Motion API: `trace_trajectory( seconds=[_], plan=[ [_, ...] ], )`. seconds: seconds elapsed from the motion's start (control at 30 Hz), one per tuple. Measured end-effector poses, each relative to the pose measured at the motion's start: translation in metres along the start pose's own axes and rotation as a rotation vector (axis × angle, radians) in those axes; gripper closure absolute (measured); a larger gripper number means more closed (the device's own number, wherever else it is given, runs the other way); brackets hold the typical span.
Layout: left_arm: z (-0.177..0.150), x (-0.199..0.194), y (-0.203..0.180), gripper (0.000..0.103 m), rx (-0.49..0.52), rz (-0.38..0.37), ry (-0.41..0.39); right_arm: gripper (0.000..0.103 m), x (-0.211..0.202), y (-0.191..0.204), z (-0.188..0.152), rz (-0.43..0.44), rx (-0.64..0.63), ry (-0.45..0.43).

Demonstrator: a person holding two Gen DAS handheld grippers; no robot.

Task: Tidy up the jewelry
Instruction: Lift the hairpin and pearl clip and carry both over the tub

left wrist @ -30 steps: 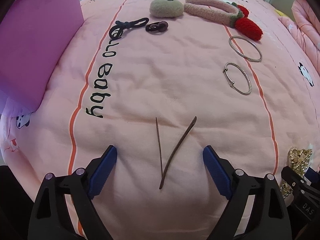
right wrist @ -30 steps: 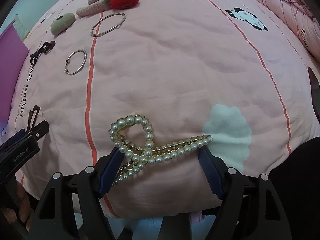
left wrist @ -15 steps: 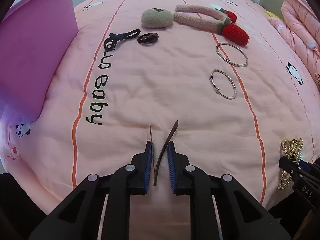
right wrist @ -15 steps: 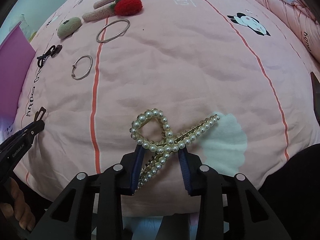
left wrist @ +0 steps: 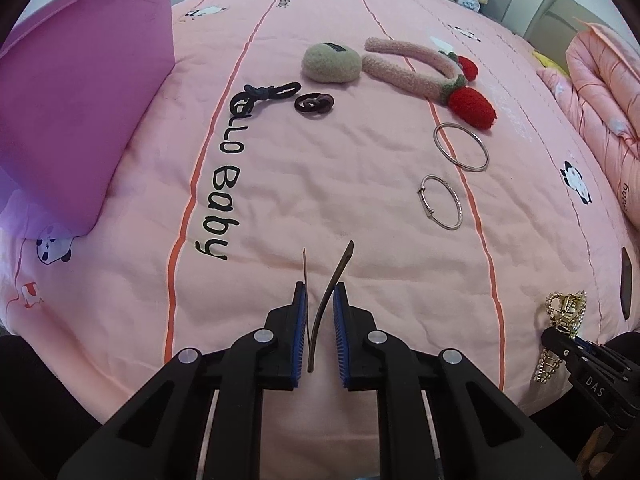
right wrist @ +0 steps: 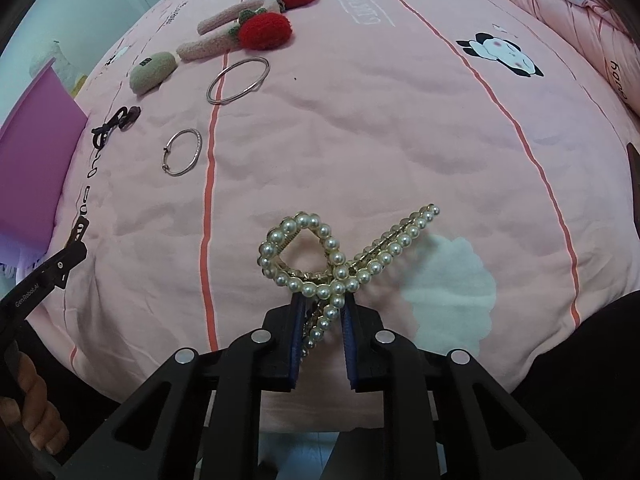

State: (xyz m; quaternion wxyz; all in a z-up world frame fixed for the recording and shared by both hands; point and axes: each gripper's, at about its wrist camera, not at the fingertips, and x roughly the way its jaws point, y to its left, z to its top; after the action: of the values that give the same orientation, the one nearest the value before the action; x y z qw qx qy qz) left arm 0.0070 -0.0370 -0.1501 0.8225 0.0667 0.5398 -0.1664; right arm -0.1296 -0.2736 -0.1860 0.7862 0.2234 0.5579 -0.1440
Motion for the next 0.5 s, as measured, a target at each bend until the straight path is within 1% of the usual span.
trace_trajectory(
  seconds=[0.1,0.3,0.5],
  plan=[
    [0.0,-0.002,0.001,0.09,-0.006,-0.006,-0.003,0.086,-0.007,0.002,0.002,0.002,-0.012,-0.027],
    [0.003,-0.01,0.004,0.09,-0.017,-0.021,-0.019,0.086,-0.016,0.007,0.007,0.01,-0.021,-0.051],
    [0.007,-0.028,0.008,0.09,-0.031,-0.039,-0.049,0.086,-0.039,0.021,0.016,0.035,-0.063,-0.107]
  ],
)
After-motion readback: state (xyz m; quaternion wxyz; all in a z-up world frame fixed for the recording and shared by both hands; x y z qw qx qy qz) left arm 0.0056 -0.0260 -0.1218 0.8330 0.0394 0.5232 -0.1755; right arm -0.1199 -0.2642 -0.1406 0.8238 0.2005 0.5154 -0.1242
